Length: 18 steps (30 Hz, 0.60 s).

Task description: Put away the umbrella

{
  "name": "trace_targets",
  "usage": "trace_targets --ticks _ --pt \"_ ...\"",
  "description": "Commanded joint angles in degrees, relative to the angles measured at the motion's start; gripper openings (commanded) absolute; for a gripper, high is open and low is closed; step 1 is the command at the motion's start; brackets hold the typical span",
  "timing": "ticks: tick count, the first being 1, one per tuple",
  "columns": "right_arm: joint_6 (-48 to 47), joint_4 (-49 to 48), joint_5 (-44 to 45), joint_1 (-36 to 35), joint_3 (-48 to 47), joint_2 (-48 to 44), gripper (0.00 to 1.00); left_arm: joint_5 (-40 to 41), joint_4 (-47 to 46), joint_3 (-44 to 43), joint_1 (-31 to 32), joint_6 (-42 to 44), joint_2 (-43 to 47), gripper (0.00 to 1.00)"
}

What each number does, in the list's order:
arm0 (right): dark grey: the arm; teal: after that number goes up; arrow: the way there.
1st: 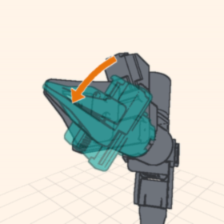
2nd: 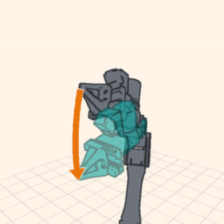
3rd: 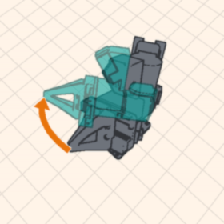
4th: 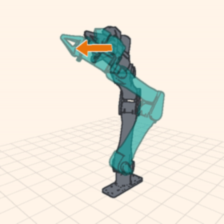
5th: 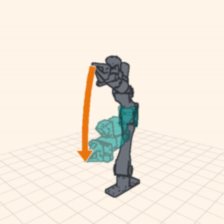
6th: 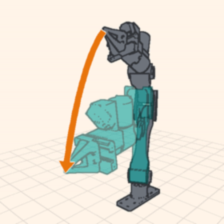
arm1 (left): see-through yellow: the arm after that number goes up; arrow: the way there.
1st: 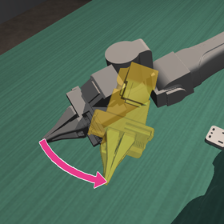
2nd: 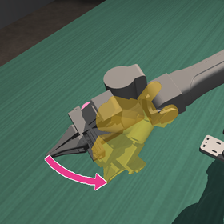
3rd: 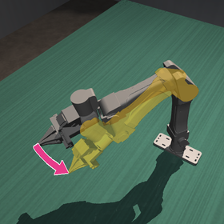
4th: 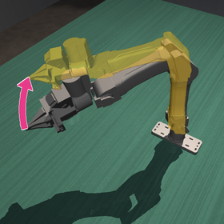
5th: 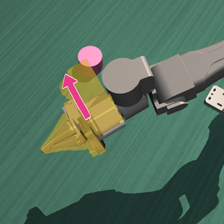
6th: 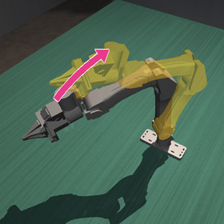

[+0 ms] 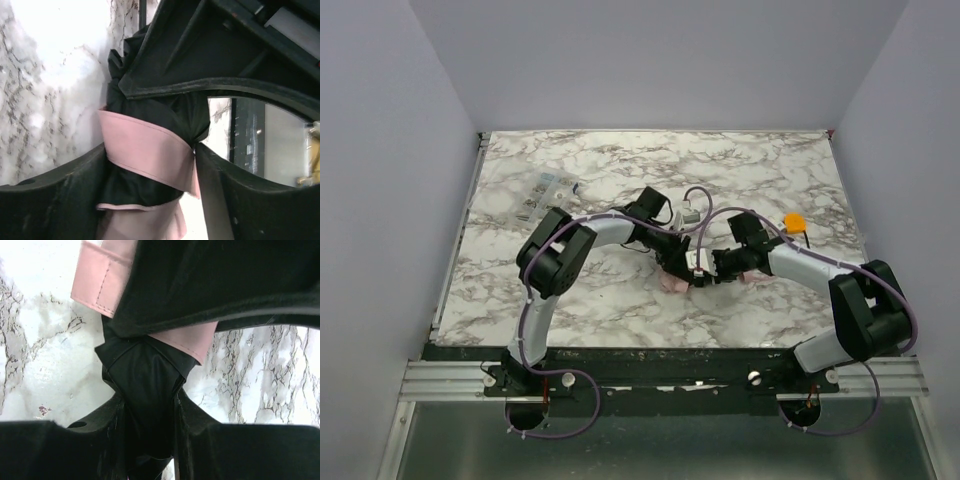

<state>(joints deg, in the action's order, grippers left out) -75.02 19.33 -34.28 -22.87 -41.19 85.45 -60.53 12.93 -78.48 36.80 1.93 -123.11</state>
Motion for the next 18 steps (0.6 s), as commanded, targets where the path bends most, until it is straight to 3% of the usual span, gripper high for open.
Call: trace_targets --ticks 1,6,7,8,15,18 --pt "0.9 7.6 6.2 -0.4 1.9 2.8 0.01 6.6 -5.9 6.3 -1.3 -8.0 3.6 0.7" --pt "2.3 10.2 5.8 -0.7 0.2 3.9 0.01 9.0 -16.1 13.8 -2.0 -11.8 11.4 0.77" --pt "2.8 10.6 5.7 -0.7 -0.2 4.4 0.01 10.4 -18.5 15.6 -2.1 -12.0 14.0 0.96" --pt "3.1 11.3 5.5 -0.7 -0.7 4.7 0.01 12.5 -20.6 18.5 -2.1 -12.0 16.2 0.98" --pt "3.8 12.9 4.3 -0.7 -1.6 5.8 0.01 30.4 -35.5 37.1 -2.1 -8.8 36.5 0.98" --pt "4.0 12.9 4.3 -0.9 -1.8 6.1 0.01 34.4 -47.9 46.5 -3.4 -12.1 42.9 0.98"
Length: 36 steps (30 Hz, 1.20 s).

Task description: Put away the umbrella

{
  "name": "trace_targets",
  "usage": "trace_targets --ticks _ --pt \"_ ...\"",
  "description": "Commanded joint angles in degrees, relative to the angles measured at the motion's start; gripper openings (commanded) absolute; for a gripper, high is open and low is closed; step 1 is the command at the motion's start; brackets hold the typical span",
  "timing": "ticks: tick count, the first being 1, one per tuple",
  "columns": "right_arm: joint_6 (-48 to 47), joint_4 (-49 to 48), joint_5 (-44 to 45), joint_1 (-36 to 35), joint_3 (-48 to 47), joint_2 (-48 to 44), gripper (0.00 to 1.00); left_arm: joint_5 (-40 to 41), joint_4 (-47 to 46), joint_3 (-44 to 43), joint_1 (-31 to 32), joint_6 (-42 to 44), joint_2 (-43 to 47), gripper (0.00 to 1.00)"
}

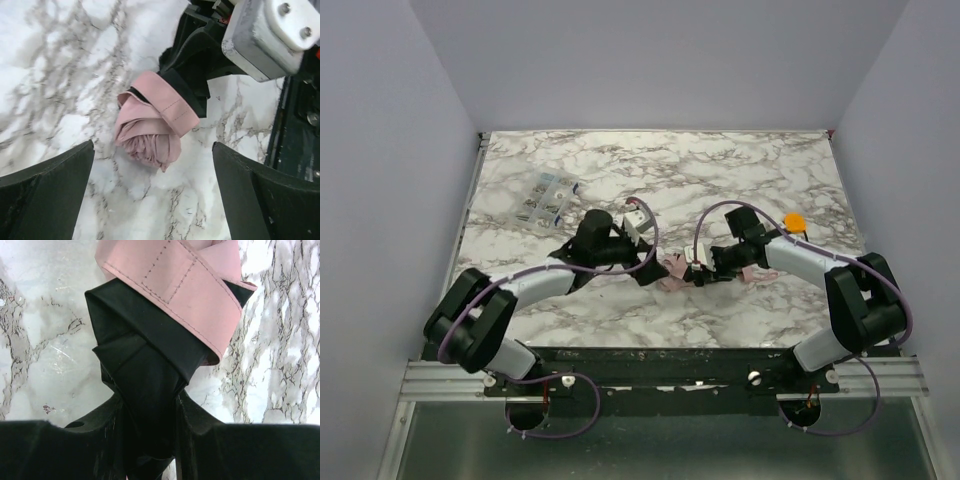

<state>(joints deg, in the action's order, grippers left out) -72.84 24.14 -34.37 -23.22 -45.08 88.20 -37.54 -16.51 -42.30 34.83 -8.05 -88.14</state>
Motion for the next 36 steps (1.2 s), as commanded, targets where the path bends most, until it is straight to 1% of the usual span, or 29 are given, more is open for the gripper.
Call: trace_targets --ticks 1,3,4,6,7,8,10,11,12,14,17,20,22,24,27,28,31,32,36 --pt "1.9 8.1 4.5 -0.5 2.1 3.4 0.01 9.0 -21.6 12.6 -2.8 -3.4 8.7 0.98" --pt "2.1 7.8 4.6 -0.5 2.1 3.4 0.01 4.3 -27.5 16.0 -4.8 -5.7 9.7 0.99" --pt "2.1 7.9 4.6 -0.6 2.1 3.3 0.01 1.2 -30.3 17.2 -5.1 -4.8 9.6 0.98" --pt "2.2 7.9 4.4 -0.6 2.1 3.3 0.01 -0.8 -30.5 18.5 -3.8 1.6 9.8 0.92" --pt "2.2 7.9 4.3 -0.6 2.0 3.2 0.01 0.1 -30.2 19.5 -2.0 7.9 10.2 0.9" --pt "2.3 7.9 4.2 -0.6 2.0 3.2 0.01 3.0 -30.9 21.1 1.0 15.1 10.8 0.9" --pt "2.4 8.1 4.1 -0.6 1.8 3.3 0.01 9.7 -35.0 24.4 7.4 27.1 11.6 0.91" --pt "2.4 8.1 4.1 -0.6 1.8 3.2 0.01 12.9 -36.6 25.6 9.9 31.2 11.8 0.91" --pt "2.5 8.0 4.0 -0.5 1.8 3.2 0.01 15.3 -37.3 25.7 12.1 34.5 11.7 0.91" --pt "2.6 8.0 4.0 -0.5 1.7 3.4 0.01 18.7 -34.8 24.3 14.8 39.0 11.0 0.9" --pt "2.7 8.1 4.0 -0.6 1.6 3.4 0.01 24.7 -34.2 22.4 18.5 44.6 8.2 0.9" --pt "2.7 8.1 4.1 -0.6 1.7 3.5 0.01 31.0 -33.7 19.6 21.0 47.3 4.1 0.87" --pt "2.7 8.3 4.1 -0.6 1.7 3.6 0.01 31.4 -32.9 18.0 21.3 47.5 1.9 0.82" --pt "2.7 8.3 4.0 -0.6 1.6 3.6 0.01 31.1 -32.3 16.8 21.6 47.7 0.1 0.8" --pt "2.7 8.3 4.0 -0.6 1.6 3.6 0.01 31.5 -30.6 15.0 21.7 48.0 -1.7 0.71" --pt "2.7 8.3 4.0 -0.6 1.7 3.6 0.01 31.6 -30.4 14.6 21.7 48.2 -2.1 0.69" --pt "2.7 8.3 3.9 -0.6 1.7 3.6 0.01 32.2 -28.6 13.2 21.7 48.7 -2.9 0.58" --pt "2.7 8.3 3.9 -0.6 1.7 3.6 0.01 32.5 -28.2 12.8 21.7 48.9 -3.0 0.56" --pt "2.7 8.3 3.7 -0.6 1.6 3.6 0.01 31.7 -26.3 11.5 21.7 49.3 -3.7 0.54"
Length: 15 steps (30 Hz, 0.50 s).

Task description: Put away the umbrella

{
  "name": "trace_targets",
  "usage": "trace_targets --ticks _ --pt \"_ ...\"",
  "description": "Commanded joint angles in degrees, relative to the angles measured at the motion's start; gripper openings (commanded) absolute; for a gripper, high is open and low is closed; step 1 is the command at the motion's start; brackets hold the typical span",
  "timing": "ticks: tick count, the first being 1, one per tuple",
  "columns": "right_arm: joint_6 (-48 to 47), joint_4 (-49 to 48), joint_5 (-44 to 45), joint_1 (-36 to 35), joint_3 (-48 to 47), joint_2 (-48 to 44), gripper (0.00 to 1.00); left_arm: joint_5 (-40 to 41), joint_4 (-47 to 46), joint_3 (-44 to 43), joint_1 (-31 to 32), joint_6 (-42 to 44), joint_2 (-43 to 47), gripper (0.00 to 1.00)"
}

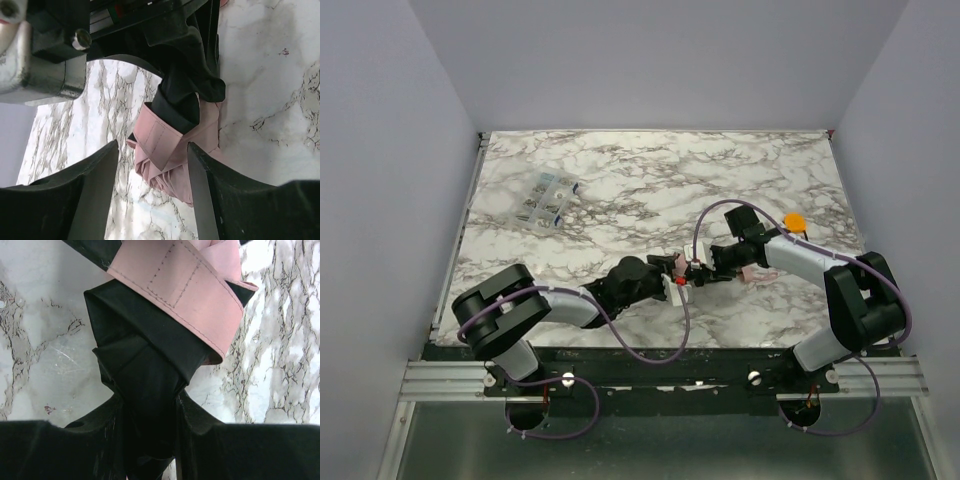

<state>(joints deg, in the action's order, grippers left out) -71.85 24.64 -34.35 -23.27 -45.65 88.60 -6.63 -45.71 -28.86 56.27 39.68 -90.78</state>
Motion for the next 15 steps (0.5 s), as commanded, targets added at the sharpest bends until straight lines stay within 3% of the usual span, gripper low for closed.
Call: trace_targets --ticks 1,5,10,15 --pt "1.7 7.9 3.7 -0.6 2.1 3.2 0.01 0.7 3.2 -2.2 0.2 1.5 -1.3 0.53" --pt "1.7 8.0 3.7 -0.5 2.1 3.2 0.01 0.2 4.9 -3.2 0.2 1.5 -2.2 0.38" --pt "1.7 8.0 3.8 -0.5 2.2 3.3 0.01 0.1 5.9 -3.5 0.2 1.0 -2.2 0.02" --pt "2.2 7.7 4.3 -0.5 2.2 3.8 0.01 -1.6 11.0 -4.1 -0.1 -1.6 1.9 0.0"
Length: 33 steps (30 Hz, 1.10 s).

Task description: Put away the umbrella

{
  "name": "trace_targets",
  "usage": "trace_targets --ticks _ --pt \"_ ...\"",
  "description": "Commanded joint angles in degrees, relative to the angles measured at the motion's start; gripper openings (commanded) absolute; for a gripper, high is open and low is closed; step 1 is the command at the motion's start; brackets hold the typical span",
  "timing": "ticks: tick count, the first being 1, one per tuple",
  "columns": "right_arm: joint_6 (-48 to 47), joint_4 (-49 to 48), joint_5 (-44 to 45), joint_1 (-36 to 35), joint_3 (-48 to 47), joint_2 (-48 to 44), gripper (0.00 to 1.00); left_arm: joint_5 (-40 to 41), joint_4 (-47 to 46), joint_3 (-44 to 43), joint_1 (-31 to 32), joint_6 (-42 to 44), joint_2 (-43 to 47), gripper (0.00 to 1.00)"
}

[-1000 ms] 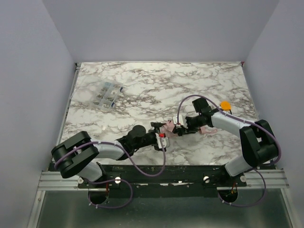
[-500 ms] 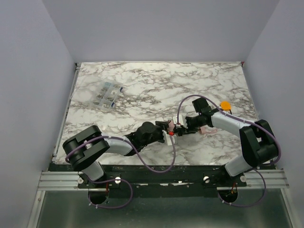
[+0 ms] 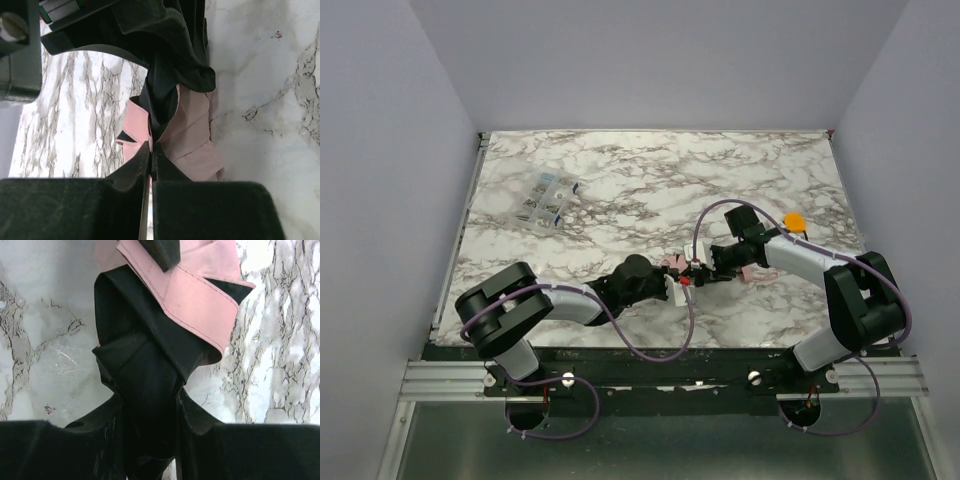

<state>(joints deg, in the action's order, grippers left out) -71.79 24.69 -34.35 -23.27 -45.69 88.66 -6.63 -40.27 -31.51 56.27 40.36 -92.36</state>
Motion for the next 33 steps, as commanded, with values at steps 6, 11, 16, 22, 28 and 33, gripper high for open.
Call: trace_targets --ticks 6,11,16,22,28,33 --pt "2.9 7.3 4.8 -0.6 1.9 4.2 0.01 -12.3 16.9 -4.5 -4.3 -8.0 9.1 0.0" --pt "6.1 7.7 4.0 -0.5 0.2 5.6 0.01 -17.5 20.4 -5.7 -6.2 -10.8 10.7 0.0" --pt "11.8 10.7 1.9 -0.6 -4.9 9.0 0.01 -20.1 18.4 -3.7 -5.9 -13.0 11.4 0.0" --pt "14.6 12.8 1.4 -0.6 -7.7 13.1 0.01 -19.7 16.5 -3.2 -5.6 -14.3 11.0 0.0" --pt "14.7 14.7 0.3 -0.5 -9.0 14.4 0.01 -16.4 15.3 -4.7 -5.6 -14.5 7.9 0.0" --pt "11.8 13.3 2.0 -0.5 -6.7 12.6 0.01 -13.3 15.7 -4.7 -12.1 -24.1 9.9 0.57"
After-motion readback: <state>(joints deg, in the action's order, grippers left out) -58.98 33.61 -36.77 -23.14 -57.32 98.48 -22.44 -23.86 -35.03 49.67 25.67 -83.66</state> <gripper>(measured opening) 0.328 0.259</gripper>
